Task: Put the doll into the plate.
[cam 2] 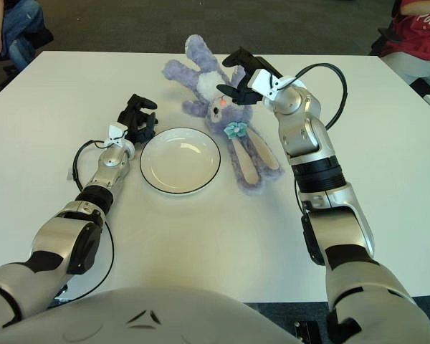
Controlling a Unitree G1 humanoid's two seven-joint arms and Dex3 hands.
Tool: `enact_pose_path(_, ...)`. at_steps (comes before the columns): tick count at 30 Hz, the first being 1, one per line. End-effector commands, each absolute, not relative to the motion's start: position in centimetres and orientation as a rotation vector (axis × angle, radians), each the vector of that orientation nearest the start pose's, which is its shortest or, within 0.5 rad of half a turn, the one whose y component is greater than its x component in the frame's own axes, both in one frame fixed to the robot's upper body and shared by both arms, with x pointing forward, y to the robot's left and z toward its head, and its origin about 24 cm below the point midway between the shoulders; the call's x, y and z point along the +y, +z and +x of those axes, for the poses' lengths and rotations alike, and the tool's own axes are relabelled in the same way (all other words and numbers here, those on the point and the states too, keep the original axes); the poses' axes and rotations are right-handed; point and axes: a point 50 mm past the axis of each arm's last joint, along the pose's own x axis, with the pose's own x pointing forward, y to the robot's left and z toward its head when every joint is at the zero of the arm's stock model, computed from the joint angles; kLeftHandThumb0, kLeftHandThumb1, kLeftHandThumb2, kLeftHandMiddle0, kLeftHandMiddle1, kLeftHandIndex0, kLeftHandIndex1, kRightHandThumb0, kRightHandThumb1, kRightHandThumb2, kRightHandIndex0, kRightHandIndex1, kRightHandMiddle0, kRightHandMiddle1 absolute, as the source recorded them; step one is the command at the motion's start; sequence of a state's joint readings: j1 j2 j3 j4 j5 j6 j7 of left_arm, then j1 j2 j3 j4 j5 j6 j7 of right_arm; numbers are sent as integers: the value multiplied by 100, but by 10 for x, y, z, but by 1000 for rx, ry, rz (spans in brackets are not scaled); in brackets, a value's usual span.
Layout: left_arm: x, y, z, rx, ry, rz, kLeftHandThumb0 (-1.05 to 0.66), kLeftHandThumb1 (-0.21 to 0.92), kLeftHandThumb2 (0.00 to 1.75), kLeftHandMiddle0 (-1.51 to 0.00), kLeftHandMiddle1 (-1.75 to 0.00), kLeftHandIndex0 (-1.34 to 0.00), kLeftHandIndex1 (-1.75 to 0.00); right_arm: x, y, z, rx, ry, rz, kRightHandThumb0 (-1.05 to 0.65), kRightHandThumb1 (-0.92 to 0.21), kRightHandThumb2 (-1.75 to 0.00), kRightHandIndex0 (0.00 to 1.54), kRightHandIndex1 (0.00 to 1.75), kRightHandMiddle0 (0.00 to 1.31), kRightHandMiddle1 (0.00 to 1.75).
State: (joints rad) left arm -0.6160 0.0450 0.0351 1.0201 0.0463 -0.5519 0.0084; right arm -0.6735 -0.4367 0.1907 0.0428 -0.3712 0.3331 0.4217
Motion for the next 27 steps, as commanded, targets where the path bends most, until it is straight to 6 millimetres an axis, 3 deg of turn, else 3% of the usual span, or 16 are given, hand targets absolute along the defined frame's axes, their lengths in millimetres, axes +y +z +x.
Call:
enact_pose_path(1, 128, 22, 335, -68, -128, 117, 0, 65, 91, -29, -172, -27, -172, -143, 193, 341, -158, 363, -896, -97, -92, -54, 6, 80, 0, 89)
enact_pose_path(8, 127, 23, 335, -73, -126, 106, -1, 65, 91, -29, -172, -27, -172, -145, 186, 340, -147, 383, -977, -96, -92, -55, 11, 91, 0, 91)
enact_pose_path(17, 126, 24, 334, -88, -119, 93, 0, 65, 91, -29, -172, -27, -172, -145, 182, 337, -129, 429, -1091, -101, -92, -58, 13, 103, 0, 79)
enact_pose_path(21, 126, 24, 333, -90, -118, 89, 0, 65, 91, -29, -172, -27, -172, -146, 179, 336, -118, 438, -1137, -103, -92, -60, 12, 98, 0, 75)
enact_pose_path(27, 126, 24, 333, -92, -113, 86, 0, 65, 91, -29, -173, -27, -172, -147, 178, 336, -102, 439, -1222, -105, -92, -61, 12, 56, 0, 69)
